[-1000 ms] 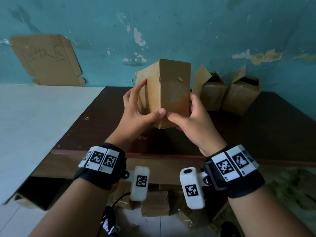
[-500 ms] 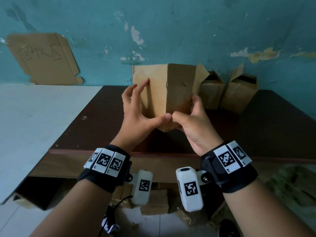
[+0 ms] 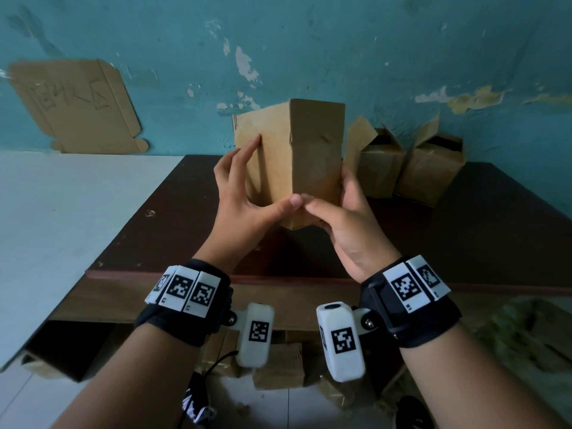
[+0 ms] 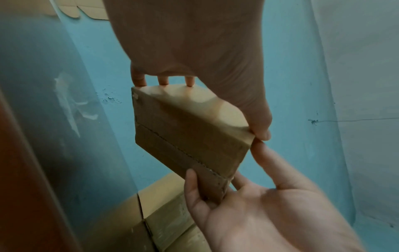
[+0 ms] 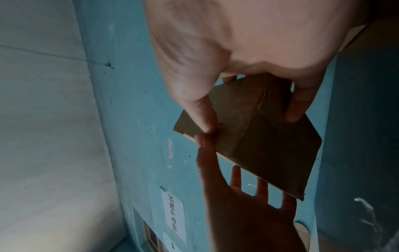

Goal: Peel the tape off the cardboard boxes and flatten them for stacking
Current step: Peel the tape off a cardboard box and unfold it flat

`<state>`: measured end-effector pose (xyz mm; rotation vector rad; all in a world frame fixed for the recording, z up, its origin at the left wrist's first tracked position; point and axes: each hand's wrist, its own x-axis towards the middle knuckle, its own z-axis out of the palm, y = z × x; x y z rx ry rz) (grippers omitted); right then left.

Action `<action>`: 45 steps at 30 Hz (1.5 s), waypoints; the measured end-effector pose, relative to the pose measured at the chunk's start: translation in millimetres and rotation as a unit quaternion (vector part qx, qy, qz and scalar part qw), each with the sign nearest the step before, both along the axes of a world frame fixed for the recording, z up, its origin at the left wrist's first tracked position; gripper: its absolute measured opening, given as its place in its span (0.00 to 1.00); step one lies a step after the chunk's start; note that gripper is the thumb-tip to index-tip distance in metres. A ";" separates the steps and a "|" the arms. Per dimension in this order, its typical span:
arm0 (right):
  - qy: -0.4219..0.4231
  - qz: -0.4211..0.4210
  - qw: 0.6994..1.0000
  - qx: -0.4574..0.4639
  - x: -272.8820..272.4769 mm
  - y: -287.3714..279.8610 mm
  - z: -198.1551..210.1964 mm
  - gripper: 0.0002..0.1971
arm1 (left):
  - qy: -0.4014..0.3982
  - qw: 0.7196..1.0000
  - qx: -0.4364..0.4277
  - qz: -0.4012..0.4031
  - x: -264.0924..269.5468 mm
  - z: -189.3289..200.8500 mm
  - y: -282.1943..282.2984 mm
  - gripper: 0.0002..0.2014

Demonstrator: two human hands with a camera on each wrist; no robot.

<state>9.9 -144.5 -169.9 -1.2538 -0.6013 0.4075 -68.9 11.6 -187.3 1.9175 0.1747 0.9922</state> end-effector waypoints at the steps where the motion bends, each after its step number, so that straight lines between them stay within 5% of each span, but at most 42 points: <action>1: 0.000 0.003 1.000 0.004 -0.4 -0.1 0.2 0.38 | 0.001 1.000 -0.004 0.001 0.1 -0.1 1.5 0.49; 20: -0.056 -0.059 0.996 -0.026 2.7 1.3 -4.6 0.45 | -0.016 0.999 0.048 0.012 -0.7 -1.7 -6.0 0.50; 27: -0.049 -0.048 0.994 -0.082 10.5 -2.2 0.8 0.37 | -0.027 0.998 0.029 0.042 -2.7 3.2 4.3 0.48; 32: 0.049 -0.069 0.989 -0.120 9.2 -9.0 7.1 0.07 | -0.034 0.993 0.055 0.101 -5.6 3.5 9.4 0.50; 35: 0.052 0.002 0.988 -0.148 0.8 -6.6 7.5 0.11 | -0.024 0.988 0.097 0.120 -5.5 2.4 7.0 0.50; 45: 0.168 0.030 0.979 -0.115 -3.8 -2.2 -1.0 0.04 | -0.019 0.964 0.228 0.135 -12.6 4.9 6.3 0.51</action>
